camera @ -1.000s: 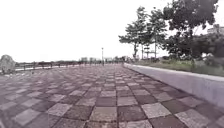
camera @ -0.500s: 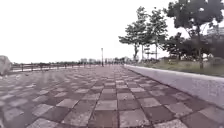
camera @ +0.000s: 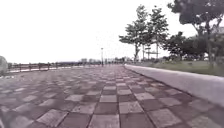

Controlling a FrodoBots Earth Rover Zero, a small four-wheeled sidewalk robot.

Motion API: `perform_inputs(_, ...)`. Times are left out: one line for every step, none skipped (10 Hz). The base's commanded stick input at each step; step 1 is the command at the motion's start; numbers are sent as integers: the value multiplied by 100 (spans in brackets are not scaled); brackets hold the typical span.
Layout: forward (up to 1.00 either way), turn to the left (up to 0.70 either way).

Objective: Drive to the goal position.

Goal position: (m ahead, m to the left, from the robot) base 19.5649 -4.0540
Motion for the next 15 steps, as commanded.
perform_inputs(100, 0)
perform_inputs(100, 0)
perform_inputs(100, 0)
perform_inputs(100, 0)
perform_inputs(100, 0)
perform_inputs(100, 0)
perform_inputs(100, 0)
perform_inputs(100, 0)
perform_inputs(100, 0)
perform_inputs(100, 0)
perform_inputs(100, 0)
perform_inputs(100, 0)
perform_inputs(100, 0)
perform_inputs(100, 0)
perform_inputs(100, 0)
